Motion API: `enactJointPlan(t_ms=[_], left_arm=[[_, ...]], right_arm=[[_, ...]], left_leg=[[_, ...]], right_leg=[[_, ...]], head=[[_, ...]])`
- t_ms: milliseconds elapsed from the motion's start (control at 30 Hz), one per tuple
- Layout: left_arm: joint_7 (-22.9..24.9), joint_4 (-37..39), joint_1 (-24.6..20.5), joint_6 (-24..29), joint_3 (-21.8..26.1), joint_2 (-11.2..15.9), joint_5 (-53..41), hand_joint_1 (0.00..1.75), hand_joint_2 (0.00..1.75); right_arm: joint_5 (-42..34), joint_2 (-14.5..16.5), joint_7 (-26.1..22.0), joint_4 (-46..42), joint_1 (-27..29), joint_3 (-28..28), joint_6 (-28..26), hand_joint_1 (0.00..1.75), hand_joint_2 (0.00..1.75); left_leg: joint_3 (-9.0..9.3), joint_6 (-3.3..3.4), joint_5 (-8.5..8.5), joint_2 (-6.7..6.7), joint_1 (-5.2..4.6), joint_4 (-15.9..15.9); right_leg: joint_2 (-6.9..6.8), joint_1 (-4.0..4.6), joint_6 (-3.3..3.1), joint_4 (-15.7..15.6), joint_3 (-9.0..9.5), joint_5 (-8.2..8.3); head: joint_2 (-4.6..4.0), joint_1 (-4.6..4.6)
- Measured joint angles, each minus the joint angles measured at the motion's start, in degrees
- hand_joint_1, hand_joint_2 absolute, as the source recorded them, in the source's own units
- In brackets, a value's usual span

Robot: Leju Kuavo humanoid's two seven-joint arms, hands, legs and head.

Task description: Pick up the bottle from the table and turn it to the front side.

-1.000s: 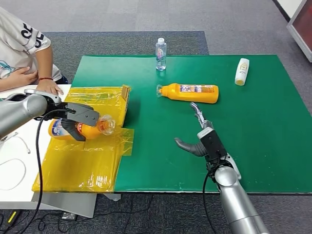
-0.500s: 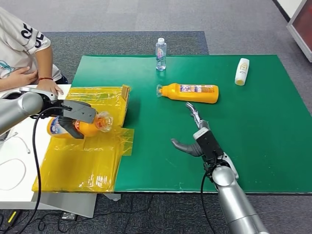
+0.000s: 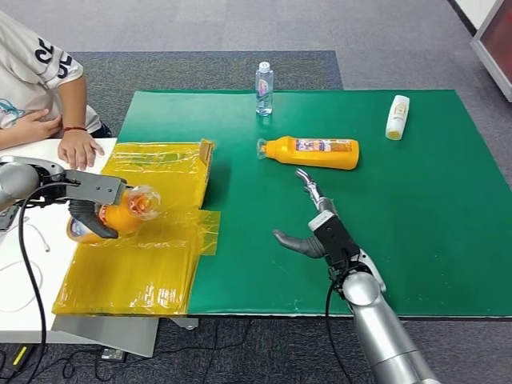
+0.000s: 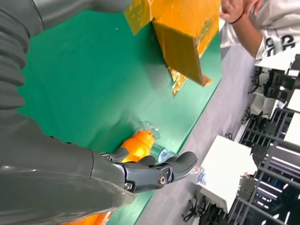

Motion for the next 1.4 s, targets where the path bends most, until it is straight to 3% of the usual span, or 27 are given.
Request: enactJointPlan(t_ms=[333,500,600,800,933,1133,1400], left_arm=[[-7.31,-0.84,6.43,0.13,6.28,6.41,0.44,1.75,1.75],[-6.86,-2.10,8.36,-0.63,9.07,8.63,-0.66,1.75,1.75],[-3.40,-2.88,8.02,-2.80,10.29,9.28,-1.21,1.75,1.75],[3.52,-2.91,3.39,-7.72,10.95,8.21,1.12,1.75,1.75],[5.17,-1.95,-0.77,-8.35,10.79,6.17,2.82,1.75,1.75],[2.17,-0.66,-2.38,-5.14,9.52,5.05,2.44,1.75,1.75],[-3.07,2.03,2.33,1.31,8.24,5.15,-3.05,1.75,1.75]], right_arm=[[-0.96,-0.03,0.02,0.21,-0.50,1.38,-0.08,0.00,1.75],[-1.25,-0.08,0.06,0.35,-0.53,1.61,-0.20,0.00,1.75],[-1.33,-0.10,0.08,0.58,-0.54,1.80,-0.22,0.00,1.75],[-1.39,-0.11,-0.03,1.26,-0.73,2.16,-0.17,0.00,1.75],[-1.59,-0.11,-0.42,1.72,-1.03,2.55,-0.18,0.00,1.75],[-3.09,-0.89,-0.61,1.84,-1.03,2.20,-1.27,0.00,1.75],[-3.48,-3.52,-0.71,1.79,-0.68,-1.43,-1.50,0.00,1.75]], left_leg=[[-0.02,-0.01,0.00,0.01,0.01,0.00],[-0.02,-0.01,0.00,0.00,0.01,0.00],[-0.01,-0.01,0.00,0.00,0.00,0.00],[-0.02,0.01,0.01,-0.01,0.01,0.00],[-0.03,0.02,0.03,-0.01,0.00,0.00],[-0.06,-0.08,0.12,0.08,0.00,0.00],[-0.11,-0.11,0.16,0.08,0.01,0.00]], right_leg=[[0.00,0.02,-0.03,0.00,-0.05,-0.02],[0.00,0.01,-0.04,-0.01,-0.05,-0.02],[-0.01,0.01,-0.04,-0.02,-0.05,-0.03],[-0.02,0.01,-0.03,-0.03,-0.04,-0.01],[-0.01,0.00,0.01,-0.03,-0.03,0.08],[0.07,0.01,-0.06,-0.03,-0.14,0.19],[0.07,0.02,-0.08,-0.03,-0.22,0.20]], head=[[0.00,-0.01],[0.00,-0.01],[0.00,-0.01],[0.00,-0.01],[0.00,0.00],[0.00,-0.01],[0.00,-0.01]])
